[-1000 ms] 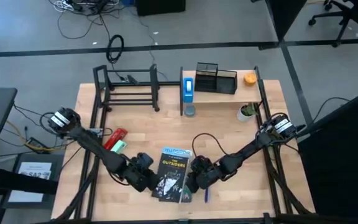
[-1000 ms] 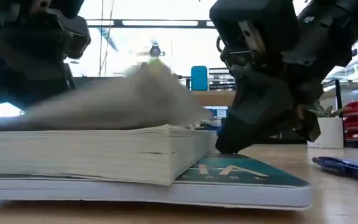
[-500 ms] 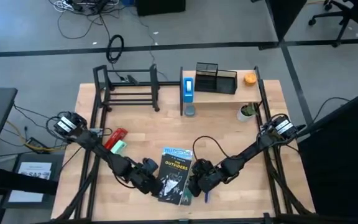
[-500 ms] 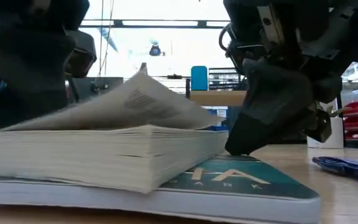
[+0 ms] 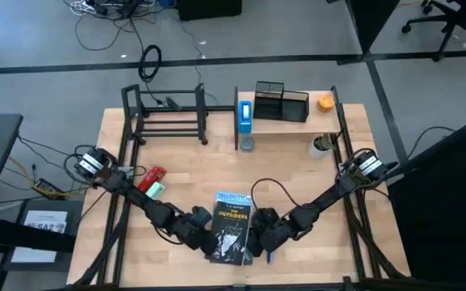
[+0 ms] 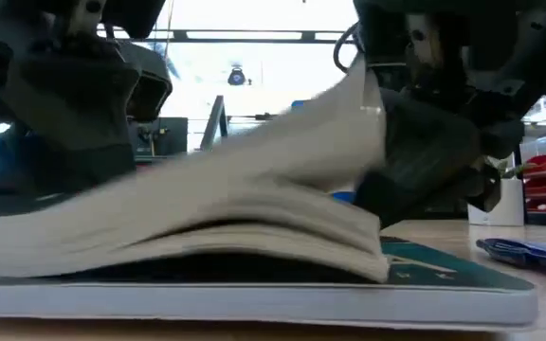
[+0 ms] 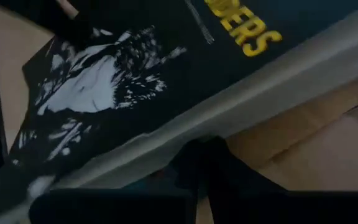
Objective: Stock shelves
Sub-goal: Put the black book on the book organizer
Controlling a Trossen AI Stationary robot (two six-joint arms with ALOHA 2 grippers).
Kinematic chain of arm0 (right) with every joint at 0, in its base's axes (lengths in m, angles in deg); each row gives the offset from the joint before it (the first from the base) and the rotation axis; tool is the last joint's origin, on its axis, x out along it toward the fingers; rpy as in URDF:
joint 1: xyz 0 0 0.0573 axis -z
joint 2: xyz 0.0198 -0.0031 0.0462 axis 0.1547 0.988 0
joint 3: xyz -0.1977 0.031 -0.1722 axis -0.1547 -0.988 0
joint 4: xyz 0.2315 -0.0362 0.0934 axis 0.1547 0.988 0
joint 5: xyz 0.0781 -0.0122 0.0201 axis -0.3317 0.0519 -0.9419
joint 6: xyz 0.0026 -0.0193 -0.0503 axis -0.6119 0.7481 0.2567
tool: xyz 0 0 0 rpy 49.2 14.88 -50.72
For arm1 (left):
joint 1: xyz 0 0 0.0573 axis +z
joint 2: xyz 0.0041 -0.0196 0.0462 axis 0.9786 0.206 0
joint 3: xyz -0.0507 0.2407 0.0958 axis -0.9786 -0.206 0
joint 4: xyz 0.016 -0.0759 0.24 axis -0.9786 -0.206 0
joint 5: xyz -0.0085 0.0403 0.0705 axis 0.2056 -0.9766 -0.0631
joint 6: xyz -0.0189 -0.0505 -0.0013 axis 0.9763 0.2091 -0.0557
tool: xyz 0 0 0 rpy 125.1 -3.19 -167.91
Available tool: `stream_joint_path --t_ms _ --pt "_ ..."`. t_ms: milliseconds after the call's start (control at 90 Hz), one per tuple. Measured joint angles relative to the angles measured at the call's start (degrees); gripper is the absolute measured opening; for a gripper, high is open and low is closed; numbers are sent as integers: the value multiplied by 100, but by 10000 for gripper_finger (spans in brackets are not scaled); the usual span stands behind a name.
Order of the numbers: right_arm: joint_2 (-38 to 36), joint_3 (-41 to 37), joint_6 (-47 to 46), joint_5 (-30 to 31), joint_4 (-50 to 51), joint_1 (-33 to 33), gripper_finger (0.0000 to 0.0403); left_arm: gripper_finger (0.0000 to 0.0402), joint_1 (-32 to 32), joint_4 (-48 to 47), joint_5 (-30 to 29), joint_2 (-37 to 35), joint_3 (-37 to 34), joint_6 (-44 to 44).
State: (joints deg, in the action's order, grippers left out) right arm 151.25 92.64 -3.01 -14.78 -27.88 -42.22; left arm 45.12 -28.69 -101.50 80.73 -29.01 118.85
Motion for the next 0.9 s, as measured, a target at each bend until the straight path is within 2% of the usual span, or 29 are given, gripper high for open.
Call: stream_joint_path --t_ms 44,278,600,756,900 --pt "0 0 51 -4 -24 -48 0 28 5 78 -22 -4 -1 -36" --pt "0 0 63 128 60 -155 0 28 7 -185 -160 -346 -14 -169" --pt "0 11 39 259 139 -157 0 28 -4 -1586 -1372 -1394 40 -292" --pt "0 11 73 296 150 -157 0 28 -52 -3088 -2260 -1871 828 -654" --pt "0 7 81 397 149 -157 0 28 -170 -4992 -3698 -2001 2233 -1187"
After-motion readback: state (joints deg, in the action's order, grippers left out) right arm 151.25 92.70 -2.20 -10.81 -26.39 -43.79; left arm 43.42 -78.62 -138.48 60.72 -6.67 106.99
